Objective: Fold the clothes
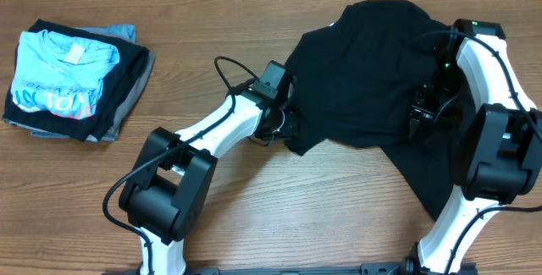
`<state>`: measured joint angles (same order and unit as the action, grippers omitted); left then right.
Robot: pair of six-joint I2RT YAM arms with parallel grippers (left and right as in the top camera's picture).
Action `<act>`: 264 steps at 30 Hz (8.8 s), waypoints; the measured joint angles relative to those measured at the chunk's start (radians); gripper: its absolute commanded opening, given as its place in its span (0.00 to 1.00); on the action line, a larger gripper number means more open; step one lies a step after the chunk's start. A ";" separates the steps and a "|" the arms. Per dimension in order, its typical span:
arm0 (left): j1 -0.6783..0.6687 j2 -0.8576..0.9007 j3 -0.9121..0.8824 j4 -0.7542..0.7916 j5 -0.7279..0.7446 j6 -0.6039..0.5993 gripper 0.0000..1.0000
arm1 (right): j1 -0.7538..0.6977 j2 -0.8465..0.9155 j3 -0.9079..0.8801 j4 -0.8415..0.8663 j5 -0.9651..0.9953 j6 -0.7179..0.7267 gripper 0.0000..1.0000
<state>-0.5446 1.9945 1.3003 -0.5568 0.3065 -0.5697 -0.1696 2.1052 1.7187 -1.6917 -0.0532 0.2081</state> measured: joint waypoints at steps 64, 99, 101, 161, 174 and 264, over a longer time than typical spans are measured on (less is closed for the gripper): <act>0.399 0.000 0.113 0.074 0.105 0.136 0.14 | 0.367 -0.429 -0.908 0.488 -0.046 0.403 0.84; 0.399 0.000 0.122 0.030 0.085 0.137 0.04 | 0.375 -0.454 -0.977 0.576 -0.148 0.334 0.04; 0.399 0.000 0.147 -0.003 0.082 0.138 0.04 | 0.375 -0.441 -0.935 0.526 -0.131 0.326 0.04; 0.558 -0.569 1.807 -0.829 -0.022 0.021 0.04 | 0.190 -0.776 1.237 -0.007 0.000 -0.003 0.04; 0.558 -0.372 1.733 -0.835 -0.022 0.021 0.04 | 0.190 -0.653 0.979 -0.006 -0.029 -0.029 0.04; 0.541 0.502 1.442 -0.713 0.232 0.241 1.00 | 0.142 0.011 0.325 0.477 0.098 -0.067 0.33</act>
<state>-0.0040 2.4969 2.7426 -1.2697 0.5388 -0.3286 -0.0280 2.1162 2.0441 -1.2144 0.0448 0.1410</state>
